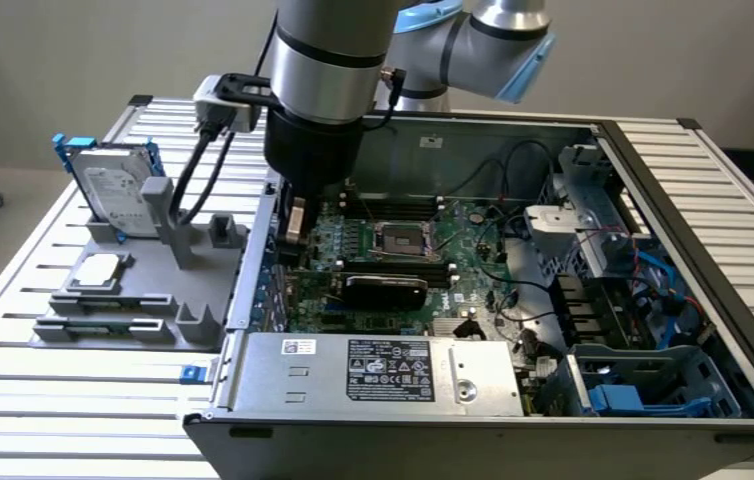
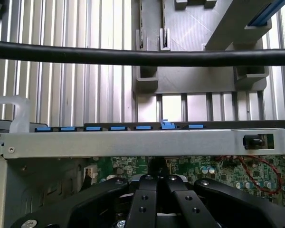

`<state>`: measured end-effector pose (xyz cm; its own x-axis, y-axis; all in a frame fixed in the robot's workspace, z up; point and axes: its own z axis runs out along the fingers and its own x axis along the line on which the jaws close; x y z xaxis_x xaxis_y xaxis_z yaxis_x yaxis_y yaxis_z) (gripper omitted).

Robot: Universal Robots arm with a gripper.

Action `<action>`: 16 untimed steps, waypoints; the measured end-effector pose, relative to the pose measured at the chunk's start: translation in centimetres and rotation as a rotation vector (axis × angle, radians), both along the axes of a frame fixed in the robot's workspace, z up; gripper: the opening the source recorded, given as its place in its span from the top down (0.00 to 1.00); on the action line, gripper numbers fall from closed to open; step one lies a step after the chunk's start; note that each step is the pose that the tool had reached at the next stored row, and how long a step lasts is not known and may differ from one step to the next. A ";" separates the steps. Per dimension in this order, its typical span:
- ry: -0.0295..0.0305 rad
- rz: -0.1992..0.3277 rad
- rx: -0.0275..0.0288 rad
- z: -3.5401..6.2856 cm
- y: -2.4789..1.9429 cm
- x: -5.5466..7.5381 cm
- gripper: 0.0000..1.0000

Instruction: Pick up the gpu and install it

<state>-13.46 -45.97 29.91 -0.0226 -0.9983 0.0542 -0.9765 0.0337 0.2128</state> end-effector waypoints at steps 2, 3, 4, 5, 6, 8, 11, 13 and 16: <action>0.0000 -0.005 0.0000 -0.02 0.07 0.0 0.89; 0.0000 -0.008 -0.0001 -0.03 0.10 0.0 0.89; 0.0000 -0.011 0.0000 -0.03 0.14 0.0 0.89; 0.0000 -0.014 0.0001 -0.04 0.18 0.0 0.89; 0.0000 -0.016 0.0000 -0.05 0.21 0.0 0.89; 0.0009 -0.020 0.0001 -0.05 0.22 0.0 0.89; 0.0015 -0.024 0.0000 -0.05 0.22 0.0 0.89; 0.0014 -0.027 0.0001 -0.05 0.23 0.0 0.89; 0.0016 -0.031 0.0001 -0.05 0.23 0.0 0.89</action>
<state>-13.42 -45.74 29.86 -0.0533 -0.9971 0.0542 -0.9747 0.0638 0.2144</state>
